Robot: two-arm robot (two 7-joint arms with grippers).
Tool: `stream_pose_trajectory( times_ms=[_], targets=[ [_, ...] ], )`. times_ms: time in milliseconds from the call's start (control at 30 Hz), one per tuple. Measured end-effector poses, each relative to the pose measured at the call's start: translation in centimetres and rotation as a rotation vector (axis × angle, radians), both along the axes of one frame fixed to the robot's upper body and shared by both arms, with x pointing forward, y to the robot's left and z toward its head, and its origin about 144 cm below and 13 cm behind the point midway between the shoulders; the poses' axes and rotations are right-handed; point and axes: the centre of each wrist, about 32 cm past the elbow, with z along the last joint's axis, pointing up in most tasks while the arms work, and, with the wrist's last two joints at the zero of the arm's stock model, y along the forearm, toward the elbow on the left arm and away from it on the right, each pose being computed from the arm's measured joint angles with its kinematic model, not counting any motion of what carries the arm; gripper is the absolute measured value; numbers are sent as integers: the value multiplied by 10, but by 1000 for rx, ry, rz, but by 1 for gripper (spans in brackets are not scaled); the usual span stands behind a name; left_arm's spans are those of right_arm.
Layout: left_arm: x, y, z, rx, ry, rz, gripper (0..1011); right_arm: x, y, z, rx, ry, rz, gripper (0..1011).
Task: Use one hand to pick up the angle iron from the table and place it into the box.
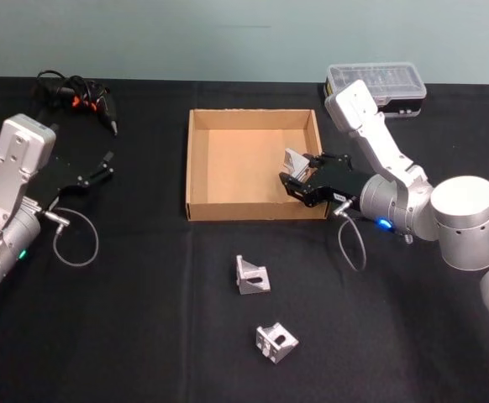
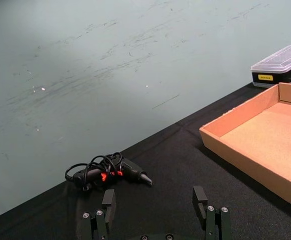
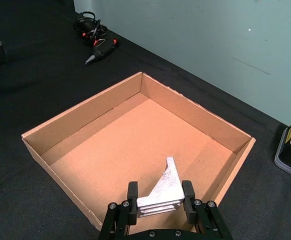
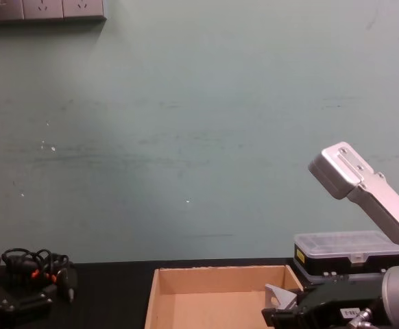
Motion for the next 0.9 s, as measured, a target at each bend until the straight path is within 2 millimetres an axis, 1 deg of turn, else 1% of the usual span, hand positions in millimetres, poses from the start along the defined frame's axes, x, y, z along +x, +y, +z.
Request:
stream_pose_trajectory(
  times_ms=[67,200,267,300,400,467,500,567,900],
  targets=[
    [0,0,0,0,0,0,1011,0,0,0,1,0,-1,563],
    [0,0,0,0,0,0,1011,0,0,0,4,-1,-2,699],
    [0,0,0,0,0,0,1011,0,0,0,5,-2,-2,737],
    [0,0,0,0,0,0,1011,0,0,0,5,-2,-2,792],
    [0,0,0,0,0,0,1011,-1,0,0,8,-2,-3,865],
    [0,0,0,0,0,0,1011,-1,0,0,10,-2,-3,932],
    [0,0,0,0,0,0,1011,-1,0,0,10,-2,-3,932],
    [0,0,0,0,0,0,1011,-1,0,-1,14,-3,-3,1002],
    [0,0,0,0,0,0,1012,-2,-2,0,25,-11,-4,1000]
  ],
)
